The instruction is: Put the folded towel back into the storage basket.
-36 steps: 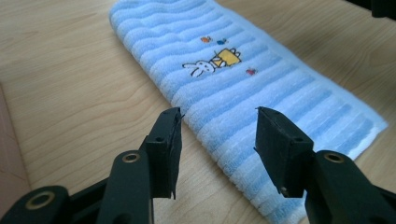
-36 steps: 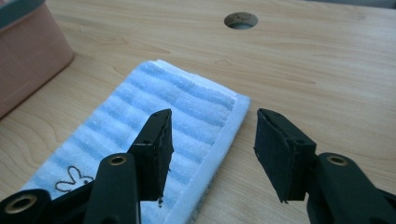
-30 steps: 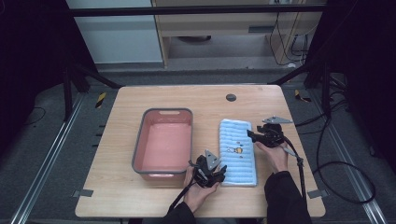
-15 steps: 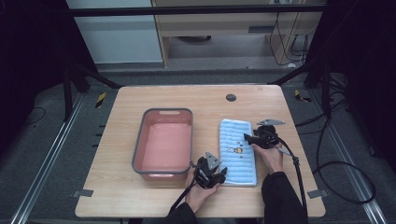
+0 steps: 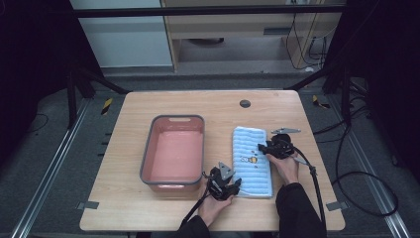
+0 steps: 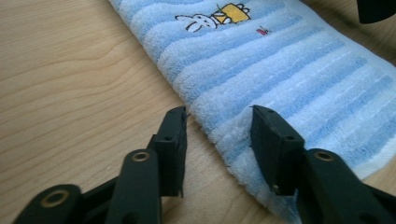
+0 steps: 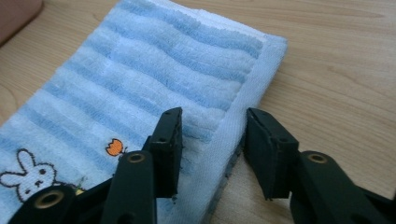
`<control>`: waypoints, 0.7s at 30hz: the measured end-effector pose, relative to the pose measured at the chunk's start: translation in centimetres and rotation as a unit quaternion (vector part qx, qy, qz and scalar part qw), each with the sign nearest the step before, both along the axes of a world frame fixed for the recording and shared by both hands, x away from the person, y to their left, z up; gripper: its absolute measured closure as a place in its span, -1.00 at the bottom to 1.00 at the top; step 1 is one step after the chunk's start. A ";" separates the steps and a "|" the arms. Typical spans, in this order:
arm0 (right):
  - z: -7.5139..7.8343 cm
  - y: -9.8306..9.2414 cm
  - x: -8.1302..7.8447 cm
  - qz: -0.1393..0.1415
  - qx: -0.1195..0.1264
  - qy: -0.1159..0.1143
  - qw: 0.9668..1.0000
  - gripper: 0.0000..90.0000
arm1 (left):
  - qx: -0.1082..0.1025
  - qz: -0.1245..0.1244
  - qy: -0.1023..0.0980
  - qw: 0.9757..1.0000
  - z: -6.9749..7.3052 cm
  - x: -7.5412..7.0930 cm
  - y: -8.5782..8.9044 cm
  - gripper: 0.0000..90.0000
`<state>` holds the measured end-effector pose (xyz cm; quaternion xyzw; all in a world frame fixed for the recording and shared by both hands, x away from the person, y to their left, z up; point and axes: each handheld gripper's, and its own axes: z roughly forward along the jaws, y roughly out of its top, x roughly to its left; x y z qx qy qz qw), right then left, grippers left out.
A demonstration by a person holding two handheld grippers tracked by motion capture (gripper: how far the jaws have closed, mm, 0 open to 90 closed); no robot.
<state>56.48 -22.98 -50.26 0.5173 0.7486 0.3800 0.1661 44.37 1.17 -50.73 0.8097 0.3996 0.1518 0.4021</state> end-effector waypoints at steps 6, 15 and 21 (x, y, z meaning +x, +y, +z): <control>0.0 0.1 -0.1 0.001 0.015 0.008 1.000 0.54 | -0.015 0.005 0.021 1.000 0.1 -0.1 -0.3 0.55; 0.0 -0.4 -0.2 0.004 0.057 0.017 0.998 0.76 | -0.031 0.017 0.026 0.999 0.2 -0.3 -0.4 0.87; 1.6 -0.6 -1.1 0.013 0.056 -0.007 0.998 0.77 | -0.069 0.006 0.011 0.998 1.2 -0.7 0.9 0.91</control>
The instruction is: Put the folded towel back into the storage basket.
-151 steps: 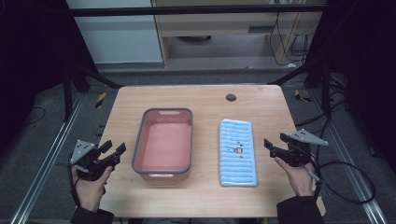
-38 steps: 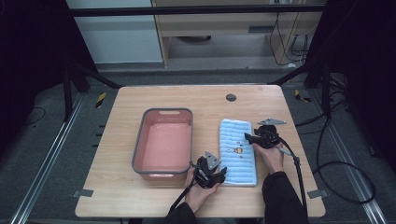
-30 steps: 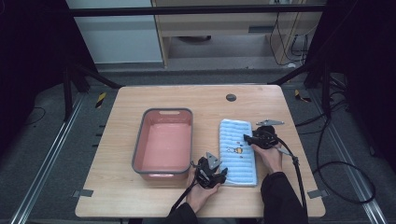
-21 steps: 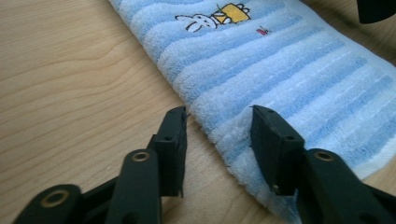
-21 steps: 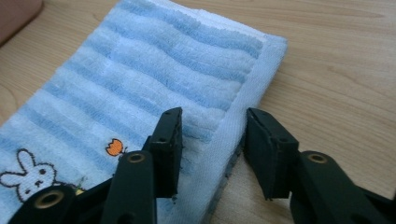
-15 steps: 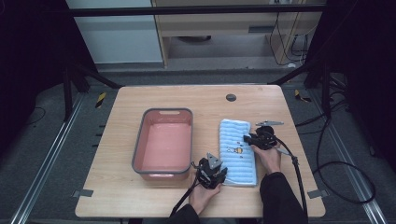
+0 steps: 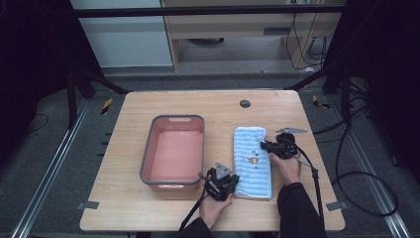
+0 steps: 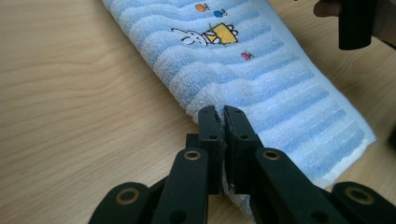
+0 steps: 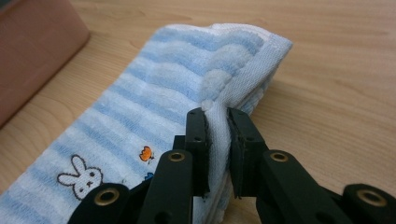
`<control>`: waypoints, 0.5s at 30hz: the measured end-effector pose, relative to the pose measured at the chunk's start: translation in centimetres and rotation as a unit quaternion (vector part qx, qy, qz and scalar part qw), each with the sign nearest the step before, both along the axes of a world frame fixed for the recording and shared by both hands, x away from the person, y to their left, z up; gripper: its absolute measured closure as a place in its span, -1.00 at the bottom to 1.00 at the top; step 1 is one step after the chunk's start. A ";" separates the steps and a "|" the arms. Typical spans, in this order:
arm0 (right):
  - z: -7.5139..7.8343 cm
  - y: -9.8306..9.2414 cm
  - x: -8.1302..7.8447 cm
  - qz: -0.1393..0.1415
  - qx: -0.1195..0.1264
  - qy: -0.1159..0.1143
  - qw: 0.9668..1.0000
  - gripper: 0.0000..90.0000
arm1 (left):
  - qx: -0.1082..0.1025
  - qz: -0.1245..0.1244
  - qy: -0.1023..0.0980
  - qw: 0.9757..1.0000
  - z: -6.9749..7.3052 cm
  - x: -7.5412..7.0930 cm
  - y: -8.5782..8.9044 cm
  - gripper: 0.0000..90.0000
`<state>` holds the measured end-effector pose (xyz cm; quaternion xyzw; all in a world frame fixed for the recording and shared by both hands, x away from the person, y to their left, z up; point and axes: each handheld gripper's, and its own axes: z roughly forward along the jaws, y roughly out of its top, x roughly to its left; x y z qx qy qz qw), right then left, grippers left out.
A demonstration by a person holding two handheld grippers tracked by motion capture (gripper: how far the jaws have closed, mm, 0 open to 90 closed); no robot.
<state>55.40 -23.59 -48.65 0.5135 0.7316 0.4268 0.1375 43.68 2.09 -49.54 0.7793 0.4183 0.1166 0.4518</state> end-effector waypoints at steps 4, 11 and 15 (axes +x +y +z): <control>1.6 0.1 -0.9 0.006 0.005 -0.021 1.000 0.77 | -0.006 -0.004 -0.012 1.000 1.0 -0.4 0.7 0.91; 4.3 0.1 -2.3 0.017 0.013 -0.060 0.998 0.78 | -0.019 -0.017 -0.049 0.998 4.0 -1.7 1.6 0.91; 5.2 0.0 -2.8 0.018 0.018 -0.069 0.997 0.78 | -0.018 -0.019 -0.061 0.998 4.9 -2.0 1.8 0.91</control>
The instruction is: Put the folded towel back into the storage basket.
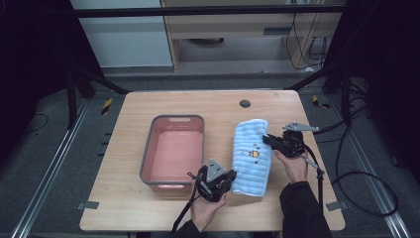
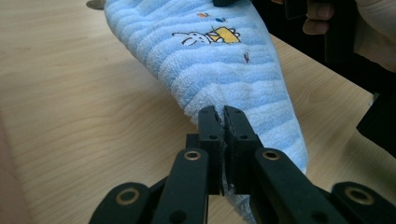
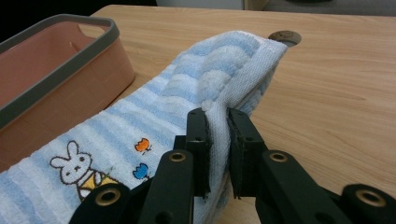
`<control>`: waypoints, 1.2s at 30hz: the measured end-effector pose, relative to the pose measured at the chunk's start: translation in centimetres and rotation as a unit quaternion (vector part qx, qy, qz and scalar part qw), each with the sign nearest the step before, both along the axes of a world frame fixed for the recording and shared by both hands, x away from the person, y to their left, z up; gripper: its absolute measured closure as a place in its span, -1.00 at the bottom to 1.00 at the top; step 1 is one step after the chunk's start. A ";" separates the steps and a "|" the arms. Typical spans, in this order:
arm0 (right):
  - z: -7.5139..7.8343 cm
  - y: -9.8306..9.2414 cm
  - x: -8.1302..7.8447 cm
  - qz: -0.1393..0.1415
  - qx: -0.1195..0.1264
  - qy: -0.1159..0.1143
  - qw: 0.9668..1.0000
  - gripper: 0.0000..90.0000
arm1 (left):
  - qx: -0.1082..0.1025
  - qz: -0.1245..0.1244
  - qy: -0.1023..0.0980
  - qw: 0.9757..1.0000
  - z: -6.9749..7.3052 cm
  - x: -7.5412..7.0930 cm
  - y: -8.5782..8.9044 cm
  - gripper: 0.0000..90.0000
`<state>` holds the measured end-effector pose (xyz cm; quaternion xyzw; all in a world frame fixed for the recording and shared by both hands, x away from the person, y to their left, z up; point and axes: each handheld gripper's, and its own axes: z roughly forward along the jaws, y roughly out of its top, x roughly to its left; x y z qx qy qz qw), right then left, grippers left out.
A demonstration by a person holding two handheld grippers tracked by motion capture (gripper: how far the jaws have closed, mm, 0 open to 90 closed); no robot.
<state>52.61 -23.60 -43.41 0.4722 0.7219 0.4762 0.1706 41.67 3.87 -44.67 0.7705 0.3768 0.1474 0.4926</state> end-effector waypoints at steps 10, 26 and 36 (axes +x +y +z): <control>2.8 1.0 -1.2 -0.004 0.005 -0.043 0.999 0.79 | 0.003 -0.007 -0.019 1.000 2.1 -0.7 0.9 0.91; 7.5 4.7 -1.8 0.001 0.030 -0.117 0.993 0.80 | -0.004 0.011 -0.052 0.999 5.2 -1.2 3.6 0.91; 9.6 7.2 -1.8 0.006 0.017 -0.140 0.990 0.80 | -0.001 0.028 -0.073 0.997 6.8 -1.5 5.5 0.91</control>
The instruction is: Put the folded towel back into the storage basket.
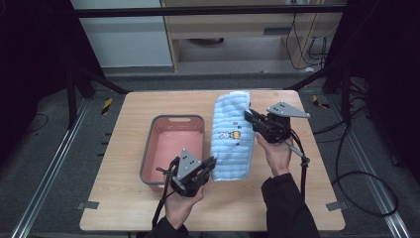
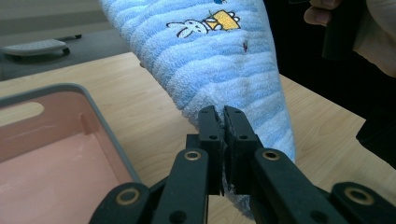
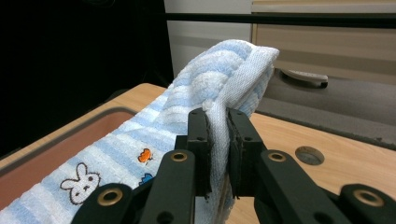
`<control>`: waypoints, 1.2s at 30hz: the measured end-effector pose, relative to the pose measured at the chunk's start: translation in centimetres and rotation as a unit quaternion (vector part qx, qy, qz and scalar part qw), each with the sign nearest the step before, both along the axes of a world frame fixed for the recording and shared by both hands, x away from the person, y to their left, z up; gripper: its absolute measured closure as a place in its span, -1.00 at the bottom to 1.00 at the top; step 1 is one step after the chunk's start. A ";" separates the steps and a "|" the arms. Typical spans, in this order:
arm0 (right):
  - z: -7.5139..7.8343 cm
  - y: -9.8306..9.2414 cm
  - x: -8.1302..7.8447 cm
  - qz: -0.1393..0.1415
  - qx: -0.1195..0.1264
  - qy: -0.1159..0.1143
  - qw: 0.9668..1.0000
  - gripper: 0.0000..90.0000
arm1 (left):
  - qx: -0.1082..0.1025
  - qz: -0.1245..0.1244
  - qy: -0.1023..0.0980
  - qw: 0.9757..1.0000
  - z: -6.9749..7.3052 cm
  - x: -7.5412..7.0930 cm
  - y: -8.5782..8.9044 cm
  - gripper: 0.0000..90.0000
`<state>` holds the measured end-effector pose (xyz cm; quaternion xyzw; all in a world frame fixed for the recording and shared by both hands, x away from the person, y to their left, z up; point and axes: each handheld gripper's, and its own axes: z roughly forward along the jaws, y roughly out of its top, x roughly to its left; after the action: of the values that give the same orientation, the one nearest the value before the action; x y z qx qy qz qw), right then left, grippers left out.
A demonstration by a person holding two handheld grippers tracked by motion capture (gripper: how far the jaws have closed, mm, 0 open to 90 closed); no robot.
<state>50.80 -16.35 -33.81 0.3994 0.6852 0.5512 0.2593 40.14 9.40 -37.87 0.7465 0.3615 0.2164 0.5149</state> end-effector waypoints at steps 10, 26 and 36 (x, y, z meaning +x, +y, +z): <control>1.3 2.0 0.3 0.002 -0.002 -0.013 1.000 0.80 | 0.019 0.019 -0.018 0.999 2.2 -0.1 2.0 0.91; 2.8 6.5 0.9 0.021 -0.008 -0.031 0.999 0.80 | 0.015 0.042 -0.029 0.999 3.2 -0.5 6.0 0.91; 2.7 10.4 1.6 0.042 -0.024 -0.030 0.998 0.80 | 0.010 0.065 -0.025 0.998 2.9 -0.8 9.1 0.91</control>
<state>52.39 -5.96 -31.08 0.3474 0.7060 0.5571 0.2658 39.35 18.45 -34.94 0.7209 0.3936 0.2715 0.5017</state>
